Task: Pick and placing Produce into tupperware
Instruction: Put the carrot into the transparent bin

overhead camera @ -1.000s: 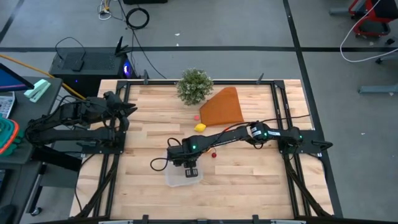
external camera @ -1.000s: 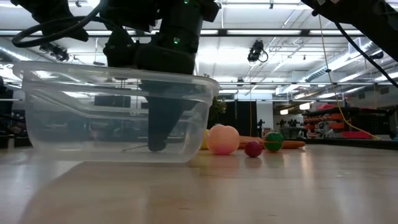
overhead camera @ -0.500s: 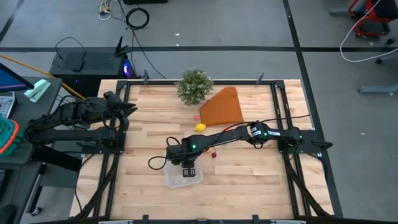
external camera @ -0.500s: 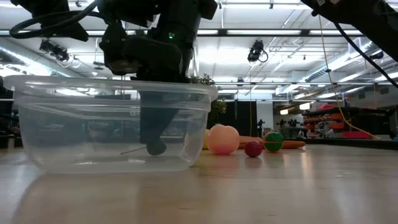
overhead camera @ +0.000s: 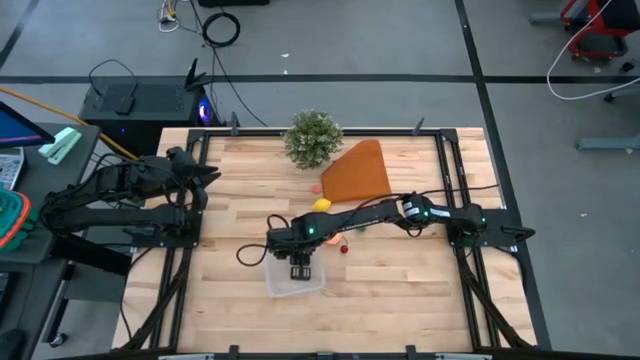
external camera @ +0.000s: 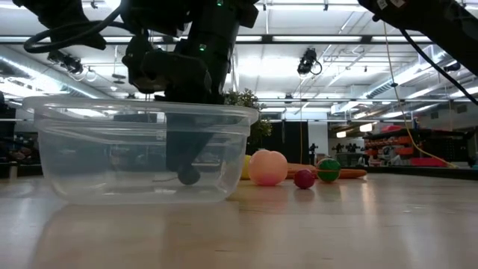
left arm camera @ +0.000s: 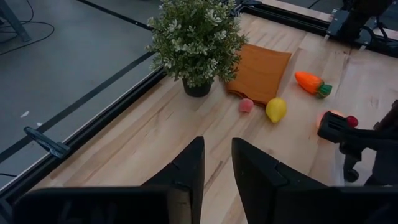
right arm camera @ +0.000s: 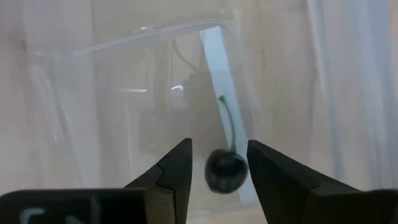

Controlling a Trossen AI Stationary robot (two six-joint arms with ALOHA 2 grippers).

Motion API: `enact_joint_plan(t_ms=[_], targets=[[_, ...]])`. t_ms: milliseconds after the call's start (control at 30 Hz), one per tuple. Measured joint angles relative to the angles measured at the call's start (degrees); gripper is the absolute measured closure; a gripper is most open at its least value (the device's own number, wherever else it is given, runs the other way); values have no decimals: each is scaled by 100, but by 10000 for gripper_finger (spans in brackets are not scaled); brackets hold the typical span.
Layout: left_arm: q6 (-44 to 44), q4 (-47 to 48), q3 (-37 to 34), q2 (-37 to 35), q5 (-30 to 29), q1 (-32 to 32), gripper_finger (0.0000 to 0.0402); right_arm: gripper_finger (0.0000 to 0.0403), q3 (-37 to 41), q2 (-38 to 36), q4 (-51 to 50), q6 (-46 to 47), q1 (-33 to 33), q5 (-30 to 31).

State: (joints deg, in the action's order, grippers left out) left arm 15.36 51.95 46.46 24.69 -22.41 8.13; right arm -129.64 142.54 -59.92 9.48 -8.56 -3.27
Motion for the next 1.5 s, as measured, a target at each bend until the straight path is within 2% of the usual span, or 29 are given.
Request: enact_joint_plan(t_ms=[200,400,500,633,733,867,1000,1267,1333,1500], targets=[[-1,27,0,-2,0,0,309,277,-41,-233,63,39,-77,-3],[2,25,0,-4,1,1,308,277,-50,-769,-74,299,-79,160],[4,26,0,-4,1,0,308,277,-52,-1120,-388,345,-96,431],[6,25,0,-4,0,-1,307,277,36,-1519,-1368,414,-55,892],[6,25,0,-4,0,0,307,277,337,-1736,-2065,738,88,1011],[20,25,0,-2,0,-1,306,277,1101,-2213,-1976,1271,227,1036],[50,27,0,-2,2,-1,307,277,2237,-2760,-1528,2031,317,1053],[46,26,0,0,1,-1,306,277,4639,-4050,-95,4537,451,1364],[50,25,0,0,2,1,307,275,5042,-4324,119,5312,507,1371],[50,23,0,0,0,1,305,240,5704,-4740,335,5976,626,1372]])
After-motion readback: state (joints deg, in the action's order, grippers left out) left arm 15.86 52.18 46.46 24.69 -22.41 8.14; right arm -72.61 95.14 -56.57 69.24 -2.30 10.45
